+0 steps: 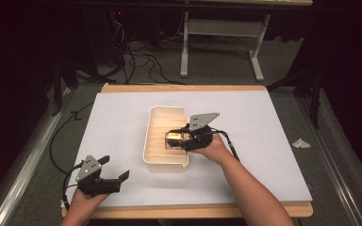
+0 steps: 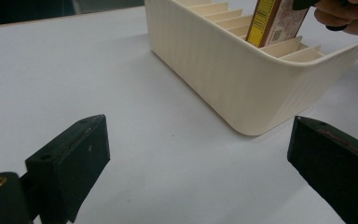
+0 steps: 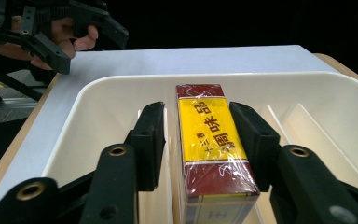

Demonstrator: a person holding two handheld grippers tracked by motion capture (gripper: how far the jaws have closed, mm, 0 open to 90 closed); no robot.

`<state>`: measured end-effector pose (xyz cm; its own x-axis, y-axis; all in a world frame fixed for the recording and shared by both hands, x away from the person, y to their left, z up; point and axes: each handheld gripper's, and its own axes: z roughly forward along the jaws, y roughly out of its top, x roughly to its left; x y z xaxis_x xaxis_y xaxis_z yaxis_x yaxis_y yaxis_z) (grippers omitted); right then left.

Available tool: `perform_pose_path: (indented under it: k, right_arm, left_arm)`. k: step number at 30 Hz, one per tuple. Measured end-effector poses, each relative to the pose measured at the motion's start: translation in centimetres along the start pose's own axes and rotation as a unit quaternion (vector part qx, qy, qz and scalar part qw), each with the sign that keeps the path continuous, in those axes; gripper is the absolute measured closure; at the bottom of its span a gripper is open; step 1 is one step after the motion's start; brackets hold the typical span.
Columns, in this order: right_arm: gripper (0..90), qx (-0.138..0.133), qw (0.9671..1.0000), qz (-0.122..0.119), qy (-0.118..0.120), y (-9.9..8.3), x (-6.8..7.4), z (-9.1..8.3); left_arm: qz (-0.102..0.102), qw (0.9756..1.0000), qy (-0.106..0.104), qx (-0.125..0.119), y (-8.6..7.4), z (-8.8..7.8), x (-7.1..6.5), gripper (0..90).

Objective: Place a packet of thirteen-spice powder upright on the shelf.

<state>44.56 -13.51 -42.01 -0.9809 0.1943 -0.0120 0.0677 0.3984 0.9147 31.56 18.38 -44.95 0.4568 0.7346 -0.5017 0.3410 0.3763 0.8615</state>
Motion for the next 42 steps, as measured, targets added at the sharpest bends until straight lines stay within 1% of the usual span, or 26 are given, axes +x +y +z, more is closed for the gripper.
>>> perform_pose_path:
  k: [6,8,11,13,15,17,22,23,25,28,31,34,37,39,41,42]
  right_arm:
    - [47.8,0.004,1.0000,0.004,-0.005,0.0,0.0,-0.3]
    - [45.5,0.003,0.9999,0.011,-0.007,-0.1,0.0,-0.4]
    - [42.8,0.004,0.9999,0.010,-0.009,-0.2,0.0,-0.5]
    - [41.0,0.008,0.9998,0.013,-0.013,-0.2,0.1,-0.7]
    - [39.5,0.007,0.9997,0.014,-0.016,-0.3,0.2,-0.9]
    - [38.1,0.009,0.9996,0.018,-0.021,-0.4,0.3,-1.2]
    - [34.6,0.003,0.9992,0.018,-0.034,-0.6,0.4,-2.0]
    - [34.0,0.007,0.9990,0.023,-0.037,-0.6,0.5,-2.2]
    - [32.7,0.004,0.9987,0.025,-0.043,-0.7,0.6,-2.6]
    - [31.0,0.008,0.9981,0.028,-0.054,-0.7,0.8,-3.2]
    - [29.9,0.002,0.9975,0.030,-0.064,-0.9,0.9,-4.1]
    - [28.9,0.001,0.9965,0.034,-0.076,-1.1,1.1,-4.9]
    - [27.5,0.002,0.9952,0.041,-0.088,-1.3,1.3,-5.8]
    - [25.5,0.008,0.9948,0.047,-0.091,-1.4,1.4,-6.3]
    - [26.0,0.007,0.9937,0.045,-0.103,-1.6,1.6,-6.9]
    - [25.9,0.006,0.9931,0.049,-0.106,-1.7,1.7,-7.3]
  left_arm:
    - [0.001,1.0000,0.000,0.001,0.0,0.0,0.0,6.3]
    - [0.001,1.0000,0.000,0.000,0.0,0.0,0.0,6.3]
    - [0.000,1.0000,-0.001,0.000,0.0,0.0,0.0,6.4]
    - [-0.002,1.0000,-0.001,-0.001,0.0,0.1,-0.1,6.4]
    - [0.002,1.0000,-0.001,0.002,-0.1,0.1,-0.1,6.4]
    - [0.000,1.0000,-0.002,0.001,-0.1,0.1,-0.1,6.4]
    - [0.003,1.0000,-0.002,0.002,-0.1,0.1,-0.1,6.4]
    - [0.002,1.0000,-0.002,0.002,-0.1,0.0,-0.1,6.4]
    - [0.003,1.0000,-0.002,0.002,-0.1,0.1,-0.1,6.4]
    - [0.001,1.0000,-0.002,0.001,-0.1,0.1,-0.2,6.4]
    - [0.002,1.0000,-0.003,0.003,-0.1,0.1,-0.2,6.4]
    - [-0.001,1.0000,-0.003,0.001,-0.1,0.1,-0.2,6.4]
    - [0.001,1.0000,-0.004,0.003,-0.1,0.1,-0.2,6.4]
    - [0.000,1.0000,-0.004,0.002,-0.1,0.1,-0.3,6.4]
    - [-0.002,1.0000,-0.004,0.000,-0.1,0.1,-0.3,6.4]
    - [0.000,1.0000,-0.004,0.002,-0.1,0.1,-0.2,6.4]
